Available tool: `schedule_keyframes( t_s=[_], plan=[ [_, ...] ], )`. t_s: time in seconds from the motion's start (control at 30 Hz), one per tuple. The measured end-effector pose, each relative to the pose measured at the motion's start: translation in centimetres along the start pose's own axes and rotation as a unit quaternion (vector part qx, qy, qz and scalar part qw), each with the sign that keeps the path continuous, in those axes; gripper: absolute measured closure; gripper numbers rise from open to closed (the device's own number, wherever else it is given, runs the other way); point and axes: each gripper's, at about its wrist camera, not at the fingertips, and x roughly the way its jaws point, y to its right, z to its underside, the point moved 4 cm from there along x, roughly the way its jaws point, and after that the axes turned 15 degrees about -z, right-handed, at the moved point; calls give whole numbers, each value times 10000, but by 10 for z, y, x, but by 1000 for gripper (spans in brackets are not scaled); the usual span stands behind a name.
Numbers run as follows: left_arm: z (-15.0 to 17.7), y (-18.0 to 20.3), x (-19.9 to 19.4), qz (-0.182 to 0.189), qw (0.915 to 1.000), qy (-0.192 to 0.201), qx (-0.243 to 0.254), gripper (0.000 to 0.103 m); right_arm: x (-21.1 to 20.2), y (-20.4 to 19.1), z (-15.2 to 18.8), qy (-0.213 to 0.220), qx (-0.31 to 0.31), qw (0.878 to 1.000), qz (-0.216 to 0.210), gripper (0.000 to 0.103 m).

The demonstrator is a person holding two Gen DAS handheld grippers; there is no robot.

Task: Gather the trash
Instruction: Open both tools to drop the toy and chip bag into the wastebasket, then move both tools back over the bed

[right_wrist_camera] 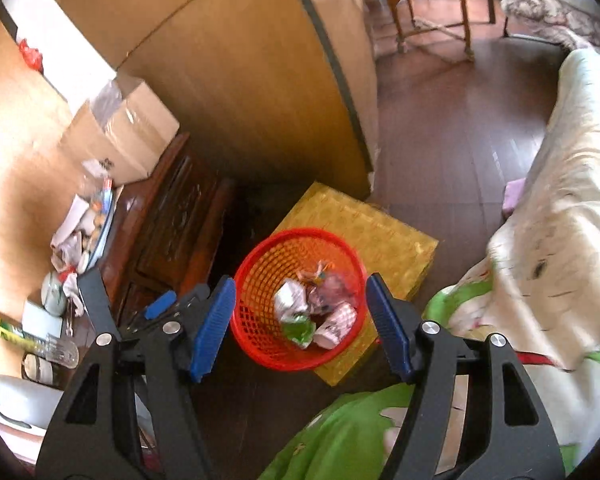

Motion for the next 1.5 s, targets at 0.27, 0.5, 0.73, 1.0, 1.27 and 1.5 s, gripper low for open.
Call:
schedule_keyframes(
  t_s=[0.27, 0.5, 0.73, 1.0, 1.27, 1.5],
  plan=[
    [-21, 23, -49, 193, 9988, 360, 277, 11, -101, 25, -3, 1164, 252, 9927, 171, 35],
    [-28, 86, -127, 539, 9895, 943, 956, 11, -229, 32, 21, 2752, -119, 9545, 1144, 6],
    [-5, 194, -199, 1177, 9649, 1324, 1937, 6, -331, 76, 63, 3464, -67, 9134, 2135, 6],
    [50, 356, -218, 1900, 9215, 948, 3251, 6, -412, 166, 99, 3805, 610, 8800, 2779, 6],
    [110, 479, -193, 2112, 8803, 592, 4206, 6, -432, 238, 103, 3808, 1138, 8665, 3021, 6],
    [150, 543, -163, 2177, 8509, 242, 4775, 6, -431, 283, 116, 3970, 1834, 8667, 2400, 6]
  ],
)
